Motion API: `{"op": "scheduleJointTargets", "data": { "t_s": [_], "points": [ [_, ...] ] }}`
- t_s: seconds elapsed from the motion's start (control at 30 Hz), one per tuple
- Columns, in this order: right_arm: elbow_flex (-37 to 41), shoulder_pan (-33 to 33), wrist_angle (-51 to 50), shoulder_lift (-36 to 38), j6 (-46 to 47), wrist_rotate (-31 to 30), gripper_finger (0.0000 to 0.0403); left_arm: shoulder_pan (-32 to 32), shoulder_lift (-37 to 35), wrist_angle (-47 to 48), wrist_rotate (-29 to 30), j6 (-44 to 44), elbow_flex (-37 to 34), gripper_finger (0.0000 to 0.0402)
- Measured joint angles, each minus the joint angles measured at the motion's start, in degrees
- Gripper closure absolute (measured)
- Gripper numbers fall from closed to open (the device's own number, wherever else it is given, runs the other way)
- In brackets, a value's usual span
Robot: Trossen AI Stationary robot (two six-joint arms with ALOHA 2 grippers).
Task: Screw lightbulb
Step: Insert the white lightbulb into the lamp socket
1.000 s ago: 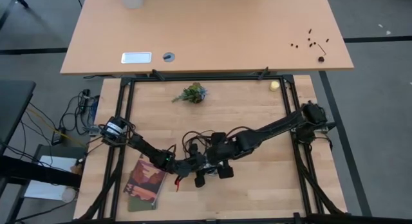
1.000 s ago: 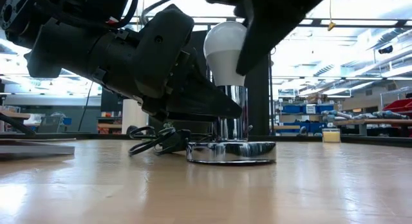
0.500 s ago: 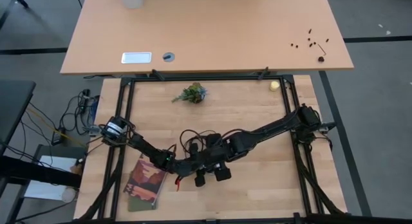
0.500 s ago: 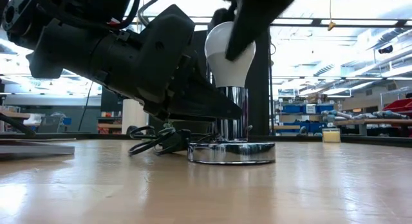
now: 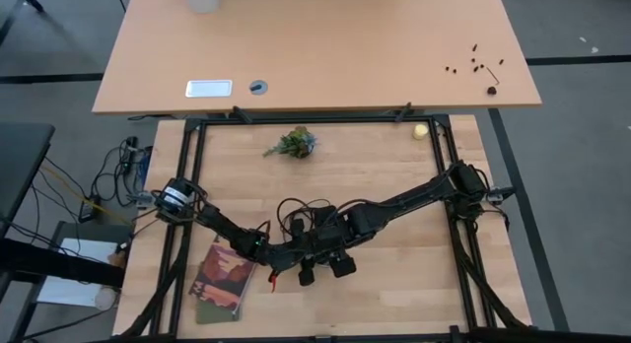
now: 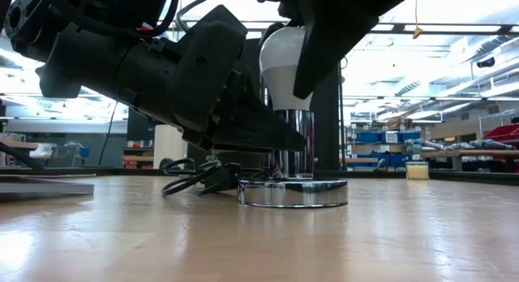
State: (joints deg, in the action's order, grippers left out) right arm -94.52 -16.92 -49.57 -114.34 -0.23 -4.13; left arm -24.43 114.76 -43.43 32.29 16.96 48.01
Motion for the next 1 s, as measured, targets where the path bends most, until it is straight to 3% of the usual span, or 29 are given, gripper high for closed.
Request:
{"op": "scheduleJointTargets", "data": {
  "t_s": [0.33,0.6,1.0],
  "points": [
    [0.0,0.3,2.3,0.0,0.2,0.7,0.01,0.1,0.0,0.1,0.0,-0.2,0.0,0.0213],
    [0.0,0.2,1.6,0.0,6.0,-2.0,0.0129,0.2,0.0,0.2,0.1,-0.2,0.0,0.0213],
    [0.0,-0.7,1.1,0.0,27.6,-7.3,0.0125,0.1,0.0,0.1,1.2,1.5,0.0,0.0213]
  ]
}}
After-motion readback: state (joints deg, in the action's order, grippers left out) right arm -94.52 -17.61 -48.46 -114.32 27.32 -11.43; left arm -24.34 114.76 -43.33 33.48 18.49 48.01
